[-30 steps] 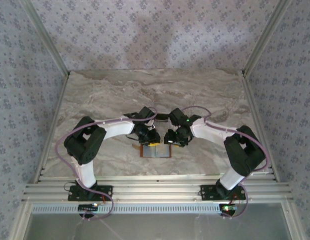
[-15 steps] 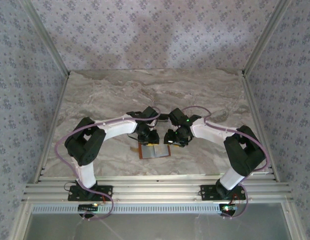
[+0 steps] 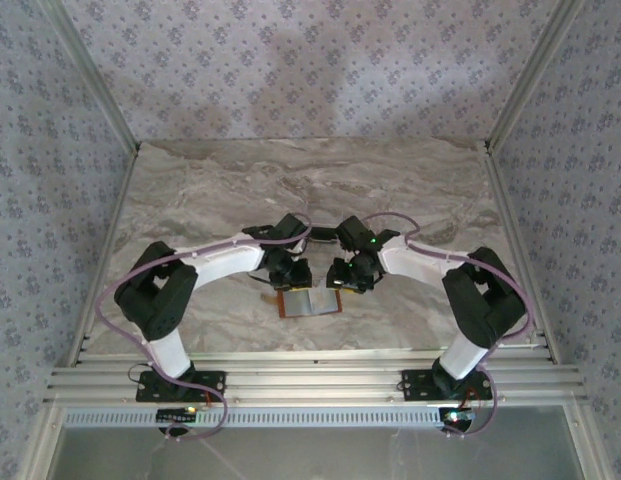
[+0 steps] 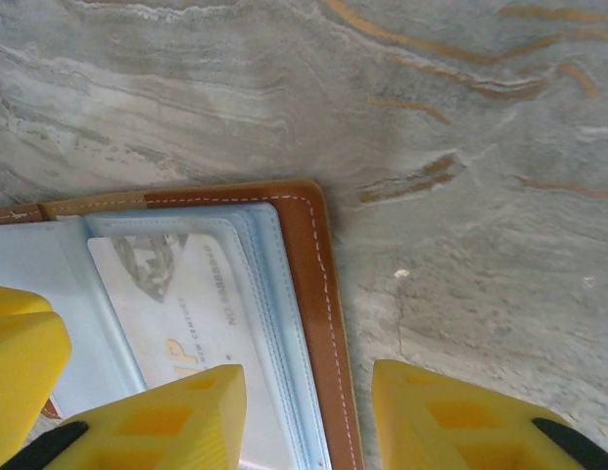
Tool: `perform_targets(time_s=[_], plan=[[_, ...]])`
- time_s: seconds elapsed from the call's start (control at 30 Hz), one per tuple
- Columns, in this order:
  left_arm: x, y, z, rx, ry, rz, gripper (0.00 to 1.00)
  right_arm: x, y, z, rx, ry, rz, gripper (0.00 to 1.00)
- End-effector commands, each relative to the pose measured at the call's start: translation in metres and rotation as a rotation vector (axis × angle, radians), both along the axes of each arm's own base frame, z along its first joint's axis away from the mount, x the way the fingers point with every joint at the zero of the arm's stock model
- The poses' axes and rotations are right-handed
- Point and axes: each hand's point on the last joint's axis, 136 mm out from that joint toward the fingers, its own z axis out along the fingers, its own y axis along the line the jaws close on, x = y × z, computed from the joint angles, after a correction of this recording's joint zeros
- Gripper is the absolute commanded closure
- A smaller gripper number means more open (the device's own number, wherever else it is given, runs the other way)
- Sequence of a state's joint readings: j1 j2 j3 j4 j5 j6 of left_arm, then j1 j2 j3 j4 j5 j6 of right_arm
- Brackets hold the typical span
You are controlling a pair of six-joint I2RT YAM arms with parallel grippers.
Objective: Take the credit cards out of the card holder
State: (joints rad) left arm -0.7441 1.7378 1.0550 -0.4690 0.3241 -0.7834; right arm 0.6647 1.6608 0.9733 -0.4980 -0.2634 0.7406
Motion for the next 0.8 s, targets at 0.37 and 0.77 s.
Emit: perform_targets(time_s=[0.37, 0.77], plan=[[0.003, -0.017, 0.009, -0.216, 0.071, 0.085, 0.8, 0.005, 0.012, -0.012, -0.015, 0.025, 0.043, 0.73], [0.003, -0.013, 0.0, -0.207, 0.083, 0.111, 0.8, -0.003, 0.003, -0.031, -0.065, 0.064, 0.046, 0.81]])
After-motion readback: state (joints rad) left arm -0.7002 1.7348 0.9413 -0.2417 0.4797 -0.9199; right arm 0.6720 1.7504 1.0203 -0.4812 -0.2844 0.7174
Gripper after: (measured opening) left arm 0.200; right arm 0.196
